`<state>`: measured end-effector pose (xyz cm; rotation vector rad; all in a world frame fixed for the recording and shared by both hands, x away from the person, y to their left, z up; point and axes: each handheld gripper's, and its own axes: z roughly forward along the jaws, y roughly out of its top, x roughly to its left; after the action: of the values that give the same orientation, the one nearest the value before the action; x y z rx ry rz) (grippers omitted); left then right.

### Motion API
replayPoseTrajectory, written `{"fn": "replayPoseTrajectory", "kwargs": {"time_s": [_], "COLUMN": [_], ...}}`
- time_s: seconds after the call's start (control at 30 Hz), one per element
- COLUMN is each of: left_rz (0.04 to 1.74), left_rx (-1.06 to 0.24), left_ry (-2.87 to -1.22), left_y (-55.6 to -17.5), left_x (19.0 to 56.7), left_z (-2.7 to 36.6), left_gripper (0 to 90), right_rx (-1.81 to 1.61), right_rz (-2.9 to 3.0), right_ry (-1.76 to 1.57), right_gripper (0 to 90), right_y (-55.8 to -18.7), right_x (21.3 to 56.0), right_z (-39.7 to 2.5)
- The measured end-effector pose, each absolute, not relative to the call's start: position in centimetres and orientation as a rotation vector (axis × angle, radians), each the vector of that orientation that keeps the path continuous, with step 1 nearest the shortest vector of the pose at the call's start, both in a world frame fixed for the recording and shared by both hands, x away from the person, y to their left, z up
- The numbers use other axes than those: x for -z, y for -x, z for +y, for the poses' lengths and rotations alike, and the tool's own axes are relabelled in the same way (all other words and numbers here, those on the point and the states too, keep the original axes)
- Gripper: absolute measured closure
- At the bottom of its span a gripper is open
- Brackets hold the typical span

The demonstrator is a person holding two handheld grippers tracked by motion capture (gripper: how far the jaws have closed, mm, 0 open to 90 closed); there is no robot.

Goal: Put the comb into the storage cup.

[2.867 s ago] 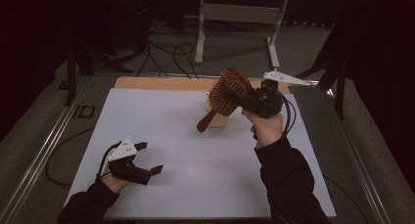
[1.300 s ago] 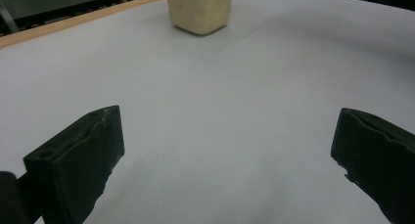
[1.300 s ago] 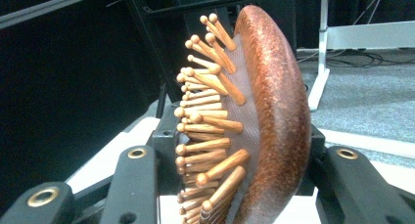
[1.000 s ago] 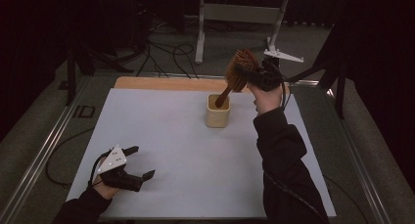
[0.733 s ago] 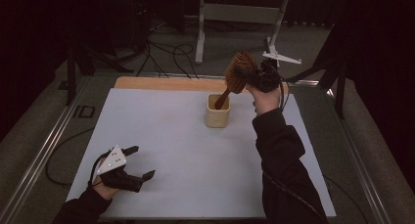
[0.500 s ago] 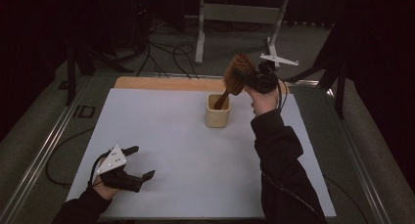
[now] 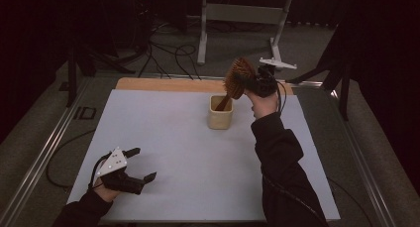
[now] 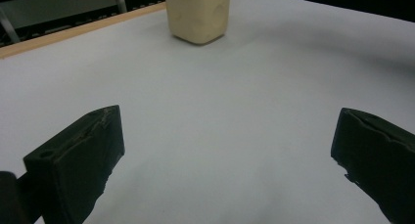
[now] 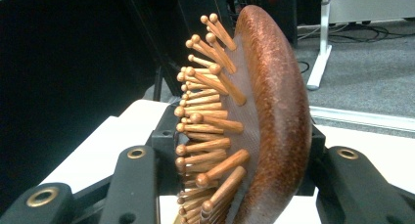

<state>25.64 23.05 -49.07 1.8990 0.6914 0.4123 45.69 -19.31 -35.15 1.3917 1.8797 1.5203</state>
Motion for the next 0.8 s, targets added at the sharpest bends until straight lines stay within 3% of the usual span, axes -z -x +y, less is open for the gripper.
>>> {"fn": "replayPoseTrajectory", "kwargs": {"time_s": [0.8], "left_rz": [0.683], "left_rx": [-0.406], "left_ry": [-1.896], "left_y": [-25.7], "left_x": [49.1], "left_z": [23.1], "left_gripper": [0.1], "right_rx": [-1.518], "right_rz": [1.910], "right_ry": [-1.426], "right_gripper": [51.9], "right_y": [-46.0], "right_x": [37.0], "right_z": [-18.9]}}
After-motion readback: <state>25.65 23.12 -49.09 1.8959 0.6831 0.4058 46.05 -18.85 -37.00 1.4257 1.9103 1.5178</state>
